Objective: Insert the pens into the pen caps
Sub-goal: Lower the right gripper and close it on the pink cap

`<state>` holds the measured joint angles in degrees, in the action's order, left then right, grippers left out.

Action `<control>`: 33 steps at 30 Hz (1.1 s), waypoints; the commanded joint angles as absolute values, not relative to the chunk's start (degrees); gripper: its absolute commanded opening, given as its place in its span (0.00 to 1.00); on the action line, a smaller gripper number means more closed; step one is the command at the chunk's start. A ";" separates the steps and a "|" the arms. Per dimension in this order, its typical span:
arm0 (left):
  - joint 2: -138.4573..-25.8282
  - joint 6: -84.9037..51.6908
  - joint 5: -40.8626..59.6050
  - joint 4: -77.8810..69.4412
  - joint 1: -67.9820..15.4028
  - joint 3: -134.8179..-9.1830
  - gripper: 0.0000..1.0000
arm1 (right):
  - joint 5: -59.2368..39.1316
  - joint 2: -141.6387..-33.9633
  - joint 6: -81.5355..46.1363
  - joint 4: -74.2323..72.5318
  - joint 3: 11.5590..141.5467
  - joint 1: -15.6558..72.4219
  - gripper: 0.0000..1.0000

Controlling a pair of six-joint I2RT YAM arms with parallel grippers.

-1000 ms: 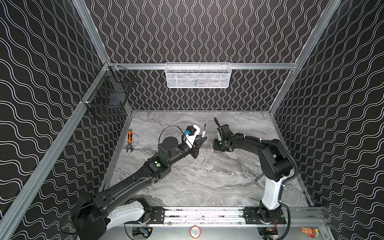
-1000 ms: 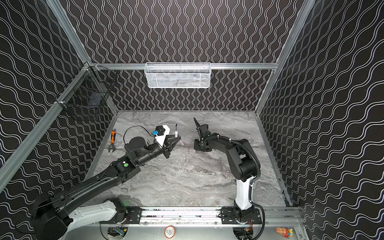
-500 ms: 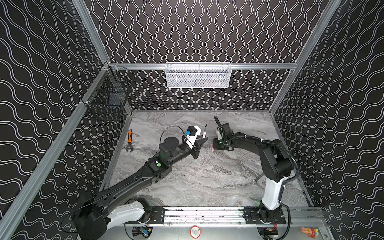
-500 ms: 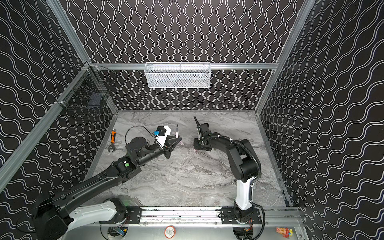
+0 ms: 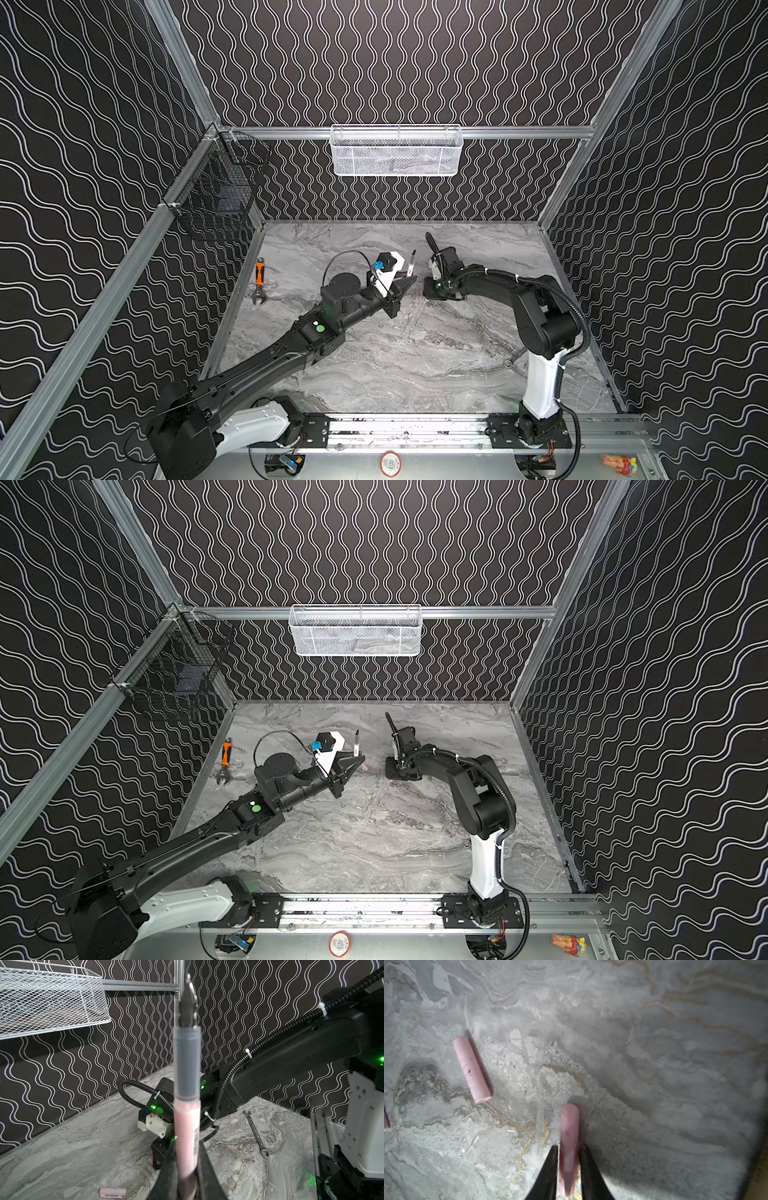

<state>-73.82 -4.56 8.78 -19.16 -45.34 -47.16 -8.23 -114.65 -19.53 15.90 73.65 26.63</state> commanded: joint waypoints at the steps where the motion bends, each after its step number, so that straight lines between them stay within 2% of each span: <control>1: -73.92 -4.66 8.79 -19.69 -45.29 -47.73 0.11 | -7.96 -115.21 -19.18 16.47 74.44 26.85 0.20; 25: -73.36 -4.06 8.41 -19.16 -45.29 -47.82 0.10 | 0.99 -122.48 -17.76 27.07 81.10 28.76 0.21; 33: -73.30 -3.87 8.81 -18.68 -45.27 -48.16 0.09 | 2.55 -120.99 -16.05 30.88 83.25 29.00 0.21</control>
